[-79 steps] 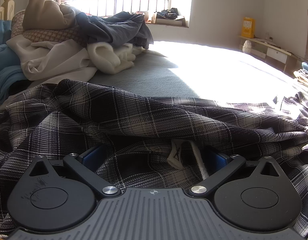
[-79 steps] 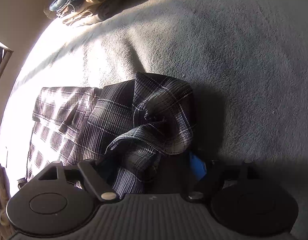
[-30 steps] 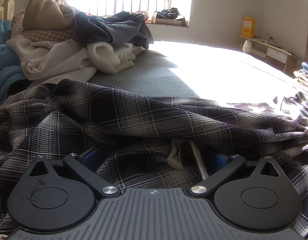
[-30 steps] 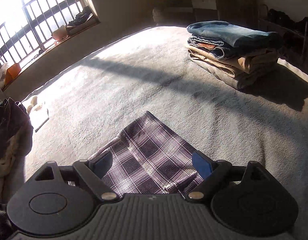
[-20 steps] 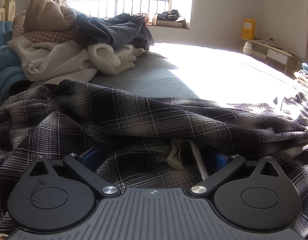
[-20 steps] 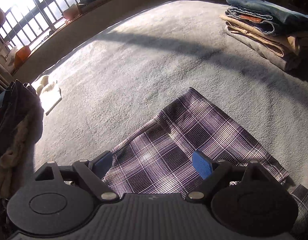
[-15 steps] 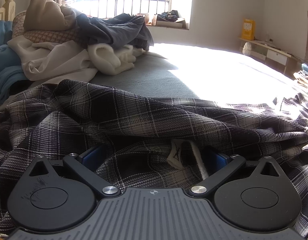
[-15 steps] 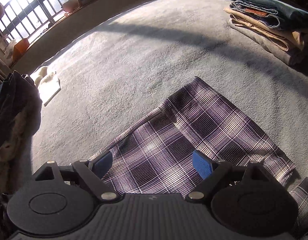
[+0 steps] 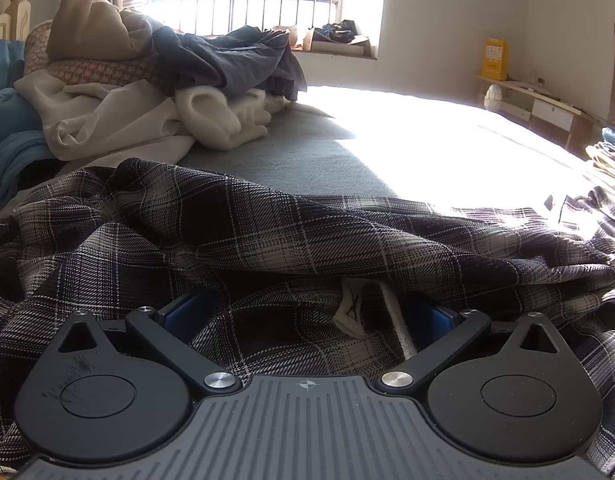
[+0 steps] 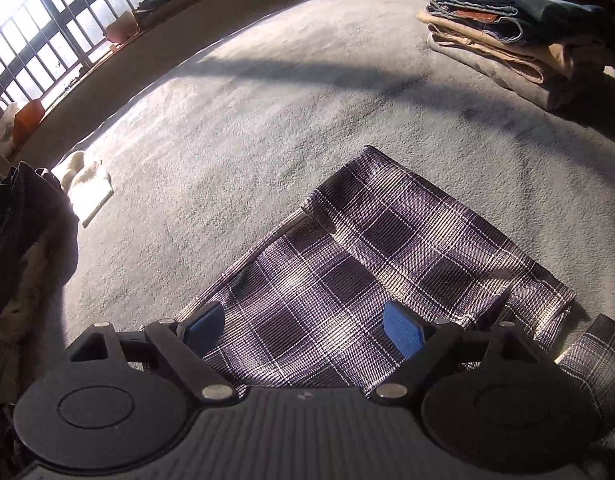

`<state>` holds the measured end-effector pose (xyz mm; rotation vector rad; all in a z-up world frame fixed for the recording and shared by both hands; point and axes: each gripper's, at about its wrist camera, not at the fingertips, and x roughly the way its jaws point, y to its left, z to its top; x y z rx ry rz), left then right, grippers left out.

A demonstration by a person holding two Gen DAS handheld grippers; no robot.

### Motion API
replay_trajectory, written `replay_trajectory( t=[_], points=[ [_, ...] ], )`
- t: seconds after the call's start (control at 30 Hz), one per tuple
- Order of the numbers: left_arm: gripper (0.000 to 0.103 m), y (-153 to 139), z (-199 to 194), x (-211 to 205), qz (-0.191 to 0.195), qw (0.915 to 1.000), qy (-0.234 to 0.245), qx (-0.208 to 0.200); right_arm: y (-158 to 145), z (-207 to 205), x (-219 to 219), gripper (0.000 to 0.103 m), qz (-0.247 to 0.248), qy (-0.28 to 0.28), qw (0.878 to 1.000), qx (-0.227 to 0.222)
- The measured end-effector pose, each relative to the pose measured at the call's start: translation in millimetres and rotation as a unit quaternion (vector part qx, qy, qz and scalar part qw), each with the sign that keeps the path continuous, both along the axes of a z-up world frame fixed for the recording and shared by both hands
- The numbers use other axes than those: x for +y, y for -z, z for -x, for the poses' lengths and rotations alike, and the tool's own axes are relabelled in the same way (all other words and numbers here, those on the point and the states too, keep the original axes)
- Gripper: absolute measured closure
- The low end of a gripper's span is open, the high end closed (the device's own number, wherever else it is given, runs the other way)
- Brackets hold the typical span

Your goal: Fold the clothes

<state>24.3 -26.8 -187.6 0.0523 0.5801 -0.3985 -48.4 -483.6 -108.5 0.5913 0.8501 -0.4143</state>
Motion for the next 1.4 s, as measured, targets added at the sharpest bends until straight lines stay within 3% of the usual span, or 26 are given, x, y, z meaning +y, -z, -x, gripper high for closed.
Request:
replay_trajectory(
  t=[0.33,0.5,0.63,0.7,0.8,0.87,1.0,1.07,1.1,1.2,1.4],
  points=[
    [0.000,-1,-1,-1,0.001,1.0000,-0.002,0.006,4,52,3,0.014,-0.039,0.035,0.999,-0.012],
    [0.000,-24,2,15,0.037,0.9991,-0.013,0.015,-3,49,7,0.014,-0.038,0.032,0.999,-0.020],
    [0.000,-46,13,32,0.073,0.9969,-0.029,0.000,-26,20,33,0.014,0.021,-0.035,0.999,-0.030],
    [0.000,-53,14,42,0.064,0.9971,-0.042,0.003,-37,-5,62,0.014,0.061,-0.100,0.992,-0.039],
    [0.000,-61,12,62,0.061,0.9965,-0.057,-0.005,-50,-46,112,0.014,0.119,-0.207,0.970,-0.054],
    [0.000,-63,5,73,0.063,0.9962,-0.060,-0.004,-46,-72,154,0.014,0.125,-0.287,0.948,-0.061],
    [0.000,-56,-15,90,0.055,0.9958,-0.070,0.020,-33,-120,234,0.021,0.126,-0.432,0.890,-0.068],
    [0.000,-53,-20,103,0.064,0.9949,-0.075,0.024,-19,-142,268,0.033,0.126,-0.485,0.864,-0.055],
    [0.000,-52,-22,109,0.070,0.9943,-0.077,0.024,-12,-154,286,0.034,0.126,-0.511,0.849,-0.048],
    [0.000,-47,-31,131,0.078,0.9925,-0.089,0.031,11,-177,314,0.039,0.147,-0.554,0.820,-0.016],
    [0.001,-26,-52,164,0.111,0.9877,-0.073,0.082,42,-196,308,0.042,0.150,-0.600,0.784,0.048]
  ],
)
